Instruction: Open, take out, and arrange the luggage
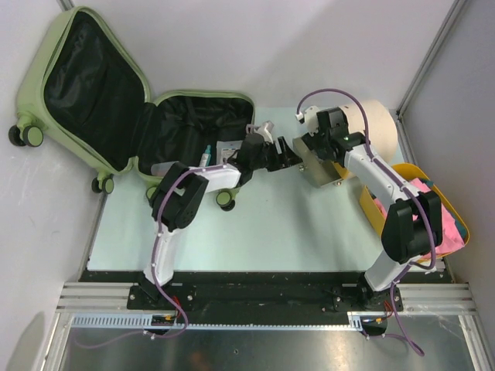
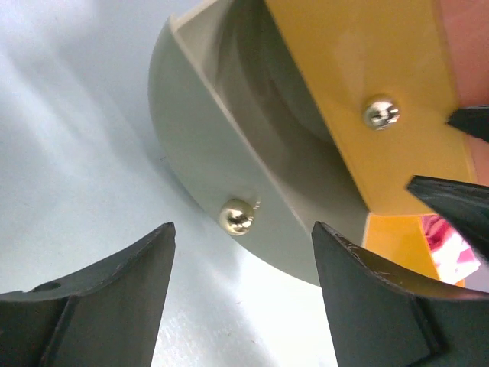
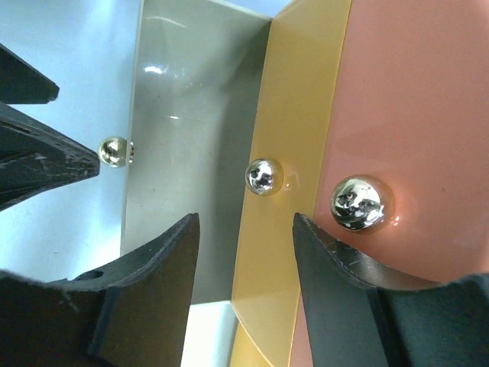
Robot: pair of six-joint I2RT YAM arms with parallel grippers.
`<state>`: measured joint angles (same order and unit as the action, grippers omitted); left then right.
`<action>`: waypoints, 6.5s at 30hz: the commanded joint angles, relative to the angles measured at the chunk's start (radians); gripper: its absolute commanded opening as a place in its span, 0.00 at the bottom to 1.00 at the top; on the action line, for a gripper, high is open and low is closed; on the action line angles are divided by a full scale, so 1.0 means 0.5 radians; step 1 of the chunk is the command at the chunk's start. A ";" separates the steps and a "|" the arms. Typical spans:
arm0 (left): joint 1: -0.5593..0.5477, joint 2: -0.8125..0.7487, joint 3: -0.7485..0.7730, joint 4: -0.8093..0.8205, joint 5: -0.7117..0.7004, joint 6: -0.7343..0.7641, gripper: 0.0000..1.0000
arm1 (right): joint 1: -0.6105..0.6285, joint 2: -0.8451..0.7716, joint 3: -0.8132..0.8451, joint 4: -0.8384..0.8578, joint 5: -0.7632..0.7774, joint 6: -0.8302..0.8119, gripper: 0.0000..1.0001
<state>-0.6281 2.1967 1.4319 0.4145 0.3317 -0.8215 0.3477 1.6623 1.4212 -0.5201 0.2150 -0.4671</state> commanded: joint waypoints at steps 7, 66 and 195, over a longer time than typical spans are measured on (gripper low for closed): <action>0.072 -0.733 -0.225 -0.056 0.030 0.363 0.76 | -0.011 -0.299 0.041 0.368 -0.261 0.262 0.73; 0.989 -0.015 0.750 -2.022 -0.176 1.475 0.16 | 0.035 0.403 0.741 0.252 -1.053 0.885 0.90; 0.931 -1.635 -0.673 -0.537 0.601 0.321 1.00 | 0.299 0.572 0.434 -0.181 -0.105 0.398 0.24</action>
<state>-0.1650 1.3876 1.0752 0.1471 0.6315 -0.6945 0.4976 1.9205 1.6550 -0.6491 0.0803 -0.1761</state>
